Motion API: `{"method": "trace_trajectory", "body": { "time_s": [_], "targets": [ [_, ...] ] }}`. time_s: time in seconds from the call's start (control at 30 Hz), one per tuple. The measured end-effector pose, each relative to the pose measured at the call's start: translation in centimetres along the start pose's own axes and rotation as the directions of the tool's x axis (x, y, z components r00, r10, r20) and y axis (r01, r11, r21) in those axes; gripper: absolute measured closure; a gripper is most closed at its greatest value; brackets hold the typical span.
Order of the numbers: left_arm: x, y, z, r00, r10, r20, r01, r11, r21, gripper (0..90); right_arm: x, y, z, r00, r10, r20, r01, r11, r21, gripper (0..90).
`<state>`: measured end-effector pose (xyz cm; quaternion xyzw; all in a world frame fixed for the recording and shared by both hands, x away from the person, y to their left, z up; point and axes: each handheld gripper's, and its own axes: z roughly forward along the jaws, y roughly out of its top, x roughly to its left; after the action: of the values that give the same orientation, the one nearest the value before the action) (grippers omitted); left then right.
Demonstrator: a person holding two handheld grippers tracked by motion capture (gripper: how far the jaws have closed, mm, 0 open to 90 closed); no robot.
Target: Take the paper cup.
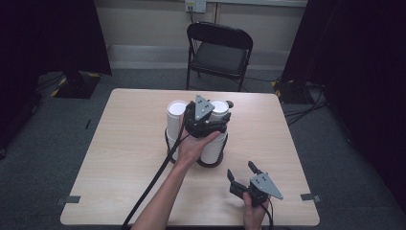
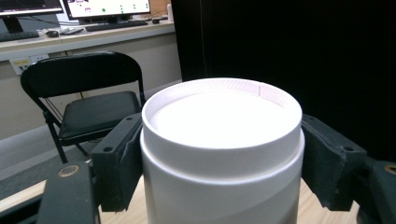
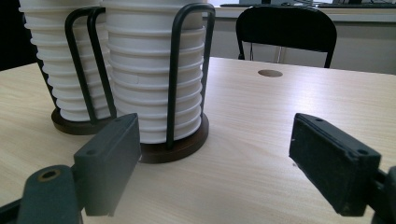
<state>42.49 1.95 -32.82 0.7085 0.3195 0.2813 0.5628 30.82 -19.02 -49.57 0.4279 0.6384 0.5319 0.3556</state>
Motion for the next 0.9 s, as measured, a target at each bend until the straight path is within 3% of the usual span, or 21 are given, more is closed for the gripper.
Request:
{"method": "trace_trajectory", "body": {
  "time_s": [0.57, 0.9],
  "targets": [
    [0.4, 1.0, -1.2, 0.9999, -0.013, 0.008, 0.013, 0.9964, -0.084, 23.5, 0.0, 0.0, 0.0, 1.0000, 0.000, 0.000, 0.000, 1.000, 0.000, 16.1],
    [0.5, 1.5, -2.2, 0.9997, -0.023, 0.007, 0.024, 0.9884, -0.150, 23.5, 0.0, 0.0, 0.0, 1.0000, 0.001, -0.001, -0.001, 1.000, 0.002, 16.0]
  ]
}}
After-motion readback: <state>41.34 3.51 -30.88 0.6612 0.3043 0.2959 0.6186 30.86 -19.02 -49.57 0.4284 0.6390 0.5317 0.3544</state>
